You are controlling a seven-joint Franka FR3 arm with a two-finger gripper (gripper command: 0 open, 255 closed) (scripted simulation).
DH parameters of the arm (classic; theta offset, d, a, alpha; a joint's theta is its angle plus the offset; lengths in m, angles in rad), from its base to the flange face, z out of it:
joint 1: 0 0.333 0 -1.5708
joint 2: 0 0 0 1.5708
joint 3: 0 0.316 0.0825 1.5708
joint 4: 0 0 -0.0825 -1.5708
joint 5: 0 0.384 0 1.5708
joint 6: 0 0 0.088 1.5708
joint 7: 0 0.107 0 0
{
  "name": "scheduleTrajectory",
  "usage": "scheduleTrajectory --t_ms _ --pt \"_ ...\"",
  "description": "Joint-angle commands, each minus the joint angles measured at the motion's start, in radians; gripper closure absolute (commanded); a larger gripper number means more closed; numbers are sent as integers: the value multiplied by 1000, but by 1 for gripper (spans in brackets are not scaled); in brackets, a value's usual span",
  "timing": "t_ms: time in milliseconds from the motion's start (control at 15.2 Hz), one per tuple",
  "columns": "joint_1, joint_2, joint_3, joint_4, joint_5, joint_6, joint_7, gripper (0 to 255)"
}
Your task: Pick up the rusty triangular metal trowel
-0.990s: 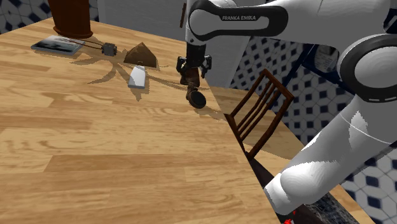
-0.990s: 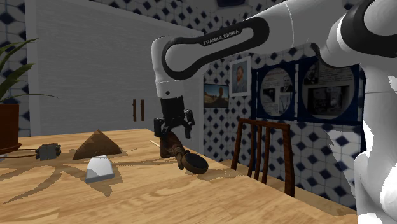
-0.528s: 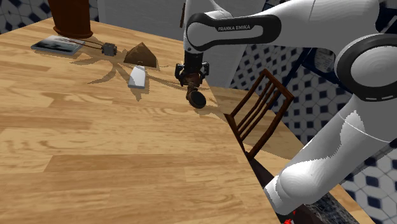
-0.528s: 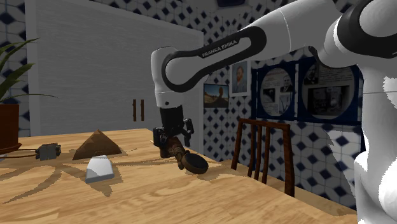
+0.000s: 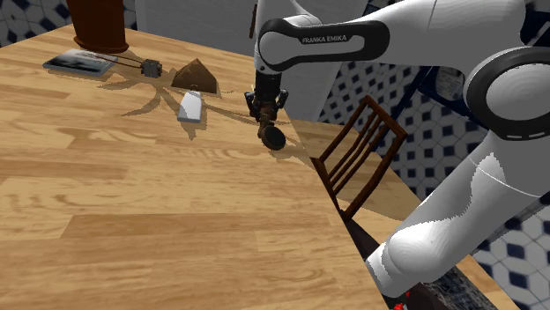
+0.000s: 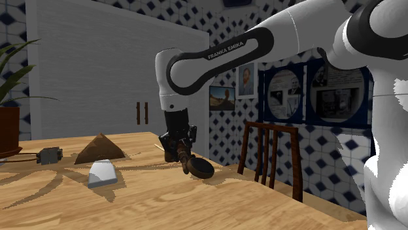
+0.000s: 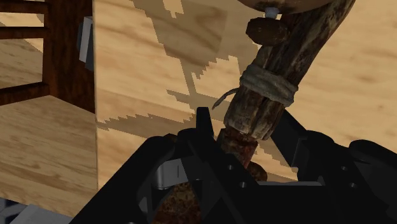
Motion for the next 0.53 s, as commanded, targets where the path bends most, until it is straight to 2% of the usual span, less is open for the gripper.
scheduleTrajectory --t_ms 0,462 --pt "0 1 1 0 0 0 0 255" --pt "1 -8 1 69 7 -77 -15 255"
